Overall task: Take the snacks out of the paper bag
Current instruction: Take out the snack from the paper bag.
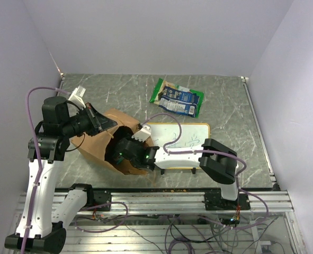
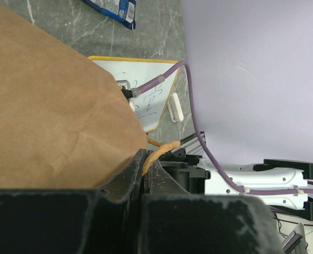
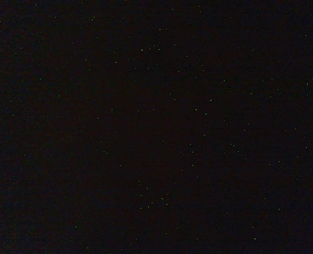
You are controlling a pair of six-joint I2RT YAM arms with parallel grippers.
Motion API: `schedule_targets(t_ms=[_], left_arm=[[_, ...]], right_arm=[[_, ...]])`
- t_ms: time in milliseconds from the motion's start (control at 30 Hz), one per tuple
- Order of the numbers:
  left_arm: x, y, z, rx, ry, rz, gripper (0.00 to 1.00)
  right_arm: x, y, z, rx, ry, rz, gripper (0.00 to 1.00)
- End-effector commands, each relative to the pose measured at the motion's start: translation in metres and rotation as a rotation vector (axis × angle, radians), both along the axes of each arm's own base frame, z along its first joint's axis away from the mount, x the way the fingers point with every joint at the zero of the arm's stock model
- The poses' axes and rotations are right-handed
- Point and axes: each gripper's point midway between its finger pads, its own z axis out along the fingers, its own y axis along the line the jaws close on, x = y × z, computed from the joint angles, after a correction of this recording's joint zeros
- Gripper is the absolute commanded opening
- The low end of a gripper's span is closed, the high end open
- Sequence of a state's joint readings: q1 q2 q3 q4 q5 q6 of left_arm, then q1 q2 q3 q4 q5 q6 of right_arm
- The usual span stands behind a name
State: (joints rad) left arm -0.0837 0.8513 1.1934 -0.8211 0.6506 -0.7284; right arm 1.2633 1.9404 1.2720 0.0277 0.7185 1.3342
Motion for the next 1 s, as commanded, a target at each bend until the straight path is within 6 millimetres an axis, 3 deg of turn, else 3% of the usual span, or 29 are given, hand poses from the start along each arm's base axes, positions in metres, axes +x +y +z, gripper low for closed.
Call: schedule_targets(t_ms=[0,33,67,167,333,533,700,800,967], left_arm=[[-0.003,0.0,0.011,0.002,-0.048,-0.021,0.07],[-0.002,0.0,0.011,0.0,-0.049,-0.02,0.07],[-0.002,0.0,0.011,-0.003,-0.047,-0.018,0.07],[-0.004,0.0,0.01,-0.003,-0.043,-0.015,0.07],[-0.009,0.004,0.004,0.004,-0.015,0.016,0.07],[-0.016,0.005,-0.002,-0.048,0.035,0.068,0.07],[-0.024,0.013,-0.004,0.002,0.06,0.104,0.07],[-0.031,0.012,0.0,0.001,0.043,0.089,0.07],[-0.043,0.019,-0.012,0.042,0.105,0.115,0.07]], right_arm=[[0.002,0.007,-0.018,-0.052,-0.006,-0.004,0.55],[0.003,0.011,-0.015,-0.043,-0.004,0.0,0.54],[0.003,0.013,-0.031,-0.067,0.007,0.0,0.54],[0.007,0.02,-0.038,-0.075,0.015,-0.003,0.52],[0.011,0.023,-0.032,-0.057,0.004,0.007,0.43],[0.021,0.03,-0.014,-0.018,-0.016,0.057,0.0],[0.023,0.021,0.02,-0.006,-0.064,0.079,0.0],[0.02,0.009,0.028,-0.034,-0.077,0.095,0.0],[0.011,-0.015,0.047,-0.053,-0.092,0.128,0.0]])
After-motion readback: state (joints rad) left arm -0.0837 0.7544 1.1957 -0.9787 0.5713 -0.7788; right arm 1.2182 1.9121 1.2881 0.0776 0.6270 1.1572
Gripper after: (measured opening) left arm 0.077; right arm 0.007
